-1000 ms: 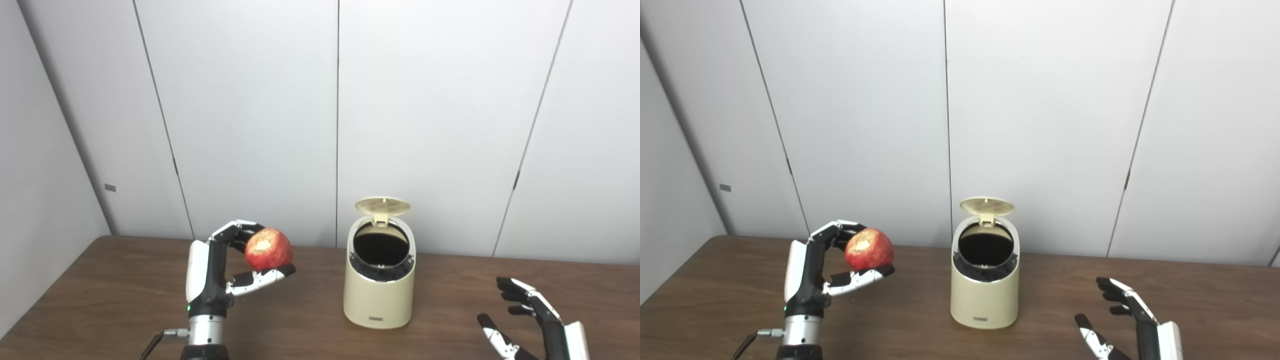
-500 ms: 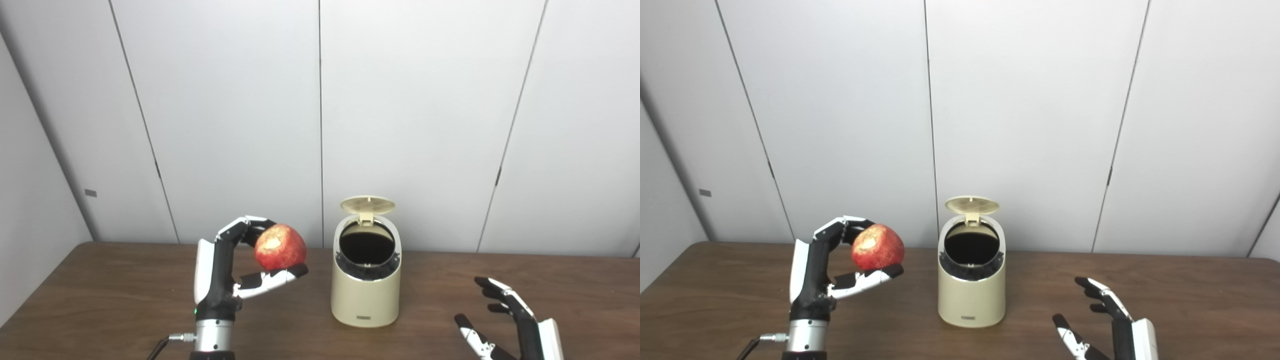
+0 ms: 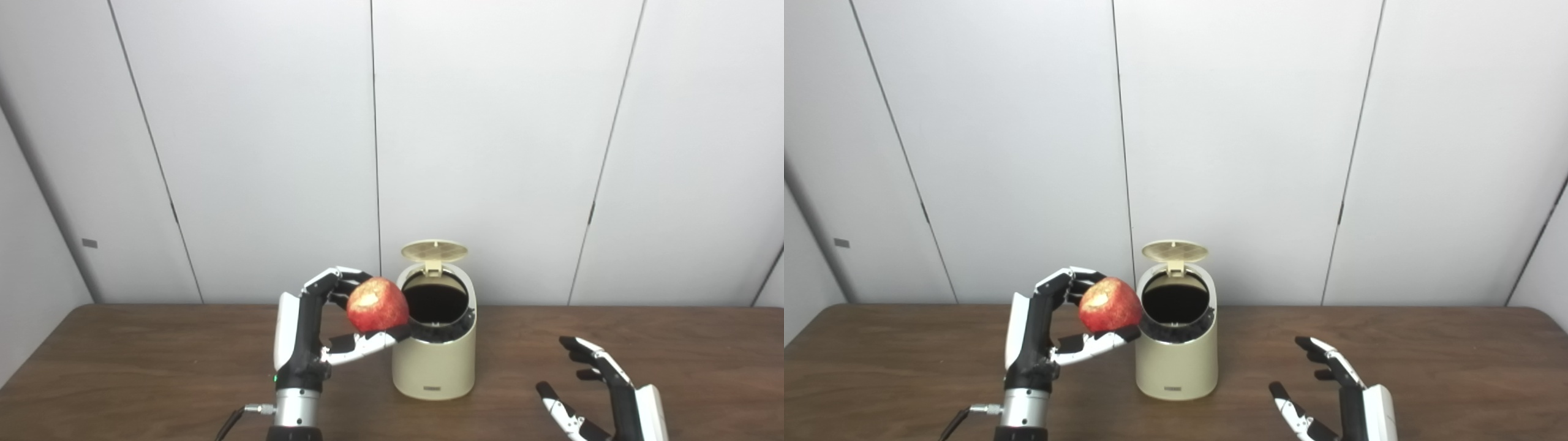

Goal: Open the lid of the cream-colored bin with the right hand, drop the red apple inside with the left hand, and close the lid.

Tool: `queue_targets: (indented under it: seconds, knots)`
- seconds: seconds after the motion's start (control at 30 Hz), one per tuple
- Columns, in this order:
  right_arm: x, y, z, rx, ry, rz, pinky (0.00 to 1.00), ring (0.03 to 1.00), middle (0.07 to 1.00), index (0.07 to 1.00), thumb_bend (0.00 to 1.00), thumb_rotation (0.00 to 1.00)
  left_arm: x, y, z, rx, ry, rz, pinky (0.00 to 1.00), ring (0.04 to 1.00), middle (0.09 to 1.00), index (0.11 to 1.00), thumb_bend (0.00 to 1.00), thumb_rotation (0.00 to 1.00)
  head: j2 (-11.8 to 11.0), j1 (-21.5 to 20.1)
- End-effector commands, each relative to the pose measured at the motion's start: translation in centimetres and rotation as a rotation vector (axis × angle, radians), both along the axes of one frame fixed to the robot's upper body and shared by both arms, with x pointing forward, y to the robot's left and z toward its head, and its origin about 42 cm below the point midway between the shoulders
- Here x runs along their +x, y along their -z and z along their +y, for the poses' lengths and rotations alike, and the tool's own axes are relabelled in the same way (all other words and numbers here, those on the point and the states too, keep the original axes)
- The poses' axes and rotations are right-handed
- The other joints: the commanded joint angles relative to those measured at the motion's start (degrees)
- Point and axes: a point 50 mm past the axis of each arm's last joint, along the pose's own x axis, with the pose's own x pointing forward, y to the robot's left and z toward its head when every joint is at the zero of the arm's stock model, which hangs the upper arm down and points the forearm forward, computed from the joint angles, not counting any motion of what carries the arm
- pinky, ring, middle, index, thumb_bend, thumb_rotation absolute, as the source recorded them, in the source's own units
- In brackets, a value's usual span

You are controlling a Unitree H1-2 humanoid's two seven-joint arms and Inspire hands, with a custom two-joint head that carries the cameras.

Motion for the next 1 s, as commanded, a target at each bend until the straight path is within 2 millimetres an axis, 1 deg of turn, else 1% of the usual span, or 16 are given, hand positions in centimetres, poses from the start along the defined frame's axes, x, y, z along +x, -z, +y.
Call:
queue_targets:
  seconds: [0.0, 0.07, 0.17, 0.3, 0.37, 0.4, 0.43, 0.57, 0.67, 0.8, 0.83, 0.9, 0.97]
  knots:
    - [-1.6, 1.9, 2.0, 0.053, -0.008, 0.062, 0.6, 0.722, 0.748, 0.728, 0.27, 0.29, 0.7, -1.9, -1.5, -0.015, 0.024, -0.079, 0.48, 0.54, 0.472, 0.434, 0.5, 0.0, 0.05, -0.06]
    - [-1.6, 1.9, 2.0, 0.049, -0.009, 0.067, 0.61, 0.729, 0.752, 0.733, 0.26, 0.3, 0.8, -1.6, -2.1, -0.014, 0.027, -0.067, 0.49, 0.541, 0.472, 0.434, 0.5, 0.0, -0.03, -0.29]
    - [-1.6, 1.9, 2.1, 0.047, -0.008, 0.067, 0.62, 0.732, 0.755, 0.736, 0.26, 0.29, 1.2, -1.2, -3.1, -0.002, 0.033, -0.047, 0.46, 0.541, 0.483, 0.43, 0.5, 0.0, -0.07, -0.64]
    - [-1.6, 1.9, 2.2, 0.052, -0.003, 0.067, 0.62, 0.727, 0.749, 0.729, 0.27, 0.28, 1.9, -0.8, -4.1, -0.002, 0.042, -0.036, 0.48, 0.54, 0.47, 0.444, 0.5, 0.0, 0.0, -0.74]
    - [-1.6, 2.0, 2.3, 0.052, -0.002, 0.07, 0.62, 0.732, 0.751, 0.73, 0.27, 0.27, 2.4, -0.7, -4.4, 0.005, 0.041, -0.027, 0.49, 0.487, 0.485, 0.462, 0.5, 0.0, -0.04, -0.79]
    - [-1.6, 2.0, 2.3, 0.051, -0.002, 0.07, 0.62, 0.732, 0.752, 0.731, 0.27, 0.27, 2.6, -0.6, -4.6, 0.01, 0.039, -0.024, 0.48, 0.516, 0.477, 0.453, 0.5, 0.0, -0.07, -0.89]
    - [-1.6, 2.0, 2.4, 0.051, -0.002, 0.071, 0.62, 0.731, 0.752, 0.731, 0.27, 0.26, 2.9, -0.5, -4.7, 0.013, 0.037, -0.022, 0.46, 0.524, 0.474, 0.45, 0.5, 0.0, -0.08, -1.08]
    - [-1.6, 2.1, 2.6, 0.055, 0.0, 0.074, 0.62, 0.732, 0.753, 0.732, 0.27, 0.27, 3.7, -0.4, -5.2, 0.01, 0.045, -0.011, 0.43, 0.522, 0.467, 0.456, 0.5, 0.0, -0.09, -1.41]
    - [-1.6, 2.2, 2.6, 0.057, 0.004, 0.077, 0.62, 0.736, 0.756, 0.733, 0.28, 0.28, 4.2, -0.4, -5.3, 0.015, 0.05, -0.014, 0.39, 0.506, 0.465, 0.463, 0.5, 0.0, -0.11, -1.58]
    - [-1.5, 2.2, 2.8, 0.057, -0.003, 0.07, 0.62, 0.736, 0.755, 0.73, 0.28, 0.3, 4.8, -0.6, -5.4, 0.021, 0.049, -0.016, 0.31, 0.438, 0.481, 0.492, 0.5, 0.0, -0.21, -1.75]
    - [-1.5, 2.2, 2.8, 0.06, -0.004, 0.069, 0.62, 0.736, 0.755, 0.73, 0.27, 0.3, 5.0, -0.7, -5.4, 0.023, 0.048, -0.017, 0.3, 0.431, 0.484, 0.496, 0.5, 0.0, -0.23, -1.81]
    - [-1.5, 2.2, 2.9, 0.066, -0.005, 0.069, 0.6, 0.726, 0.753, 0.728, 0.27, 0.27, 5.2, -0.8, -5.4, 0.026, 0.047, -0.016, 0.3, 0.42, 0.486, 0.499, 0.5, 0.0, -0.22, -1.86]
    - [-1.5, 2.2, 3.0, 0.066, -0.006, 0.081, 0.6, 0.729, 0.756, 0.73, 0.27, 0.28, 5.4, -1.0, -5.5, 0.037, 0.037, -0.012, 0.29, 0.414, 0.489, 0.501, 0.5, 0.0, -0.2, -2.07]
